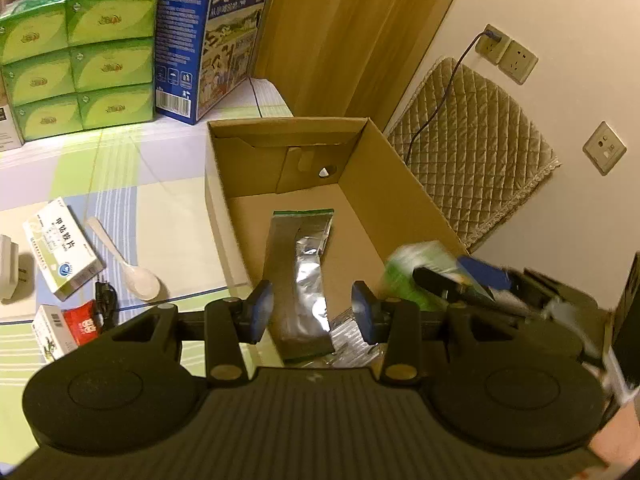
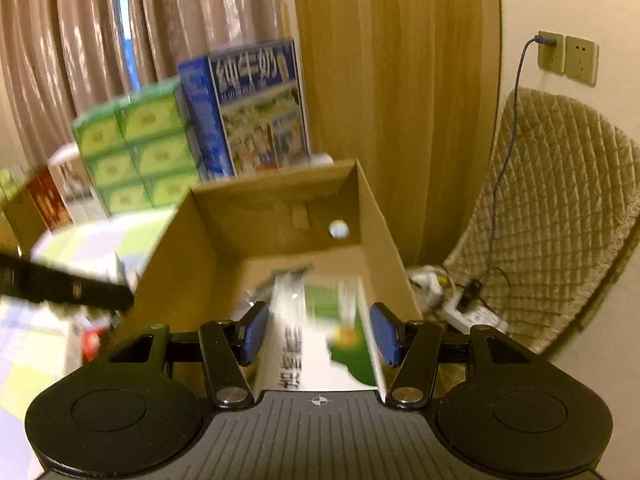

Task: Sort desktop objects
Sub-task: 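Lower both items into the cardboard box and open both tools, then withdraw both tools from the cardboard box back over the table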

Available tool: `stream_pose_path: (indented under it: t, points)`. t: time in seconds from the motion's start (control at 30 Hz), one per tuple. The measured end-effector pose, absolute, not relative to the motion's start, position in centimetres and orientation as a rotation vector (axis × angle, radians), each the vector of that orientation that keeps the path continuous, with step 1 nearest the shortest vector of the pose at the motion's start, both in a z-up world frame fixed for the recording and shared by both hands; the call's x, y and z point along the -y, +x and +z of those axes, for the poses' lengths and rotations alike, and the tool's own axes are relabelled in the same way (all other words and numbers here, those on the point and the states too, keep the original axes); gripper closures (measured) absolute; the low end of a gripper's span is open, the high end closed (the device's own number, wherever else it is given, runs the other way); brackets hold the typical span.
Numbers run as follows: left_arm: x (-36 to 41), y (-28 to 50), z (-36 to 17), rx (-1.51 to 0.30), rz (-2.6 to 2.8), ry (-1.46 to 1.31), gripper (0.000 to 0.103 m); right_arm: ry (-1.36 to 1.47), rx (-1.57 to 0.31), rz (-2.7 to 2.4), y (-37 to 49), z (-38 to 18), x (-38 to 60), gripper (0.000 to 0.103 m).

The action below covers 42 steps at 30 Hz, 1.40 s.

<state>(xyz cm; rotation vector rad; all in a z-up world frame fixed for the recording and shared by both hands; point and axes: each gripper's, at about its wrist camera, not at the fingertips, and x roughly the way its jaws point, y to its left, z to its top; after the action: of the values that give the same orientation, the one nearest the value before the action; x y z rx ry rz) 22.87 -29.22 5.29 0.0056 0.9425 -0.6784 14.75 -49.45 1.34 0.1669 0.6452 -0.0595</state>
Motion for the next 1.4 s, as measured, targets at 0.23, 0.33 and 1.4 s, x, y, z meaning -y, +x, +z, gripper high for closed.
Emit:
stream_pose_path:
  t: [0.23, 0.33, 1.4]
  points:
    - [26.5, 21.1, 6.1, -0.903, -0.665, 0.002, 0.059, 0.224, -0.574, -0.068, 13.0, 3.5, 49.6, 0.038]
    - [25.3, 20.0, 6.2, -0.892, -0.656, 0.004, 0.055, 0.227, -0.568, -0.073, 11.4, 3.9, 49.3, 0.036]
    - [3.1, 8.2, 1.2, -0.893, -0.295, -0.037, 0.006, 0.122, -0.641, 0.139, 0.3, 1.6, 33.6, 0.011]
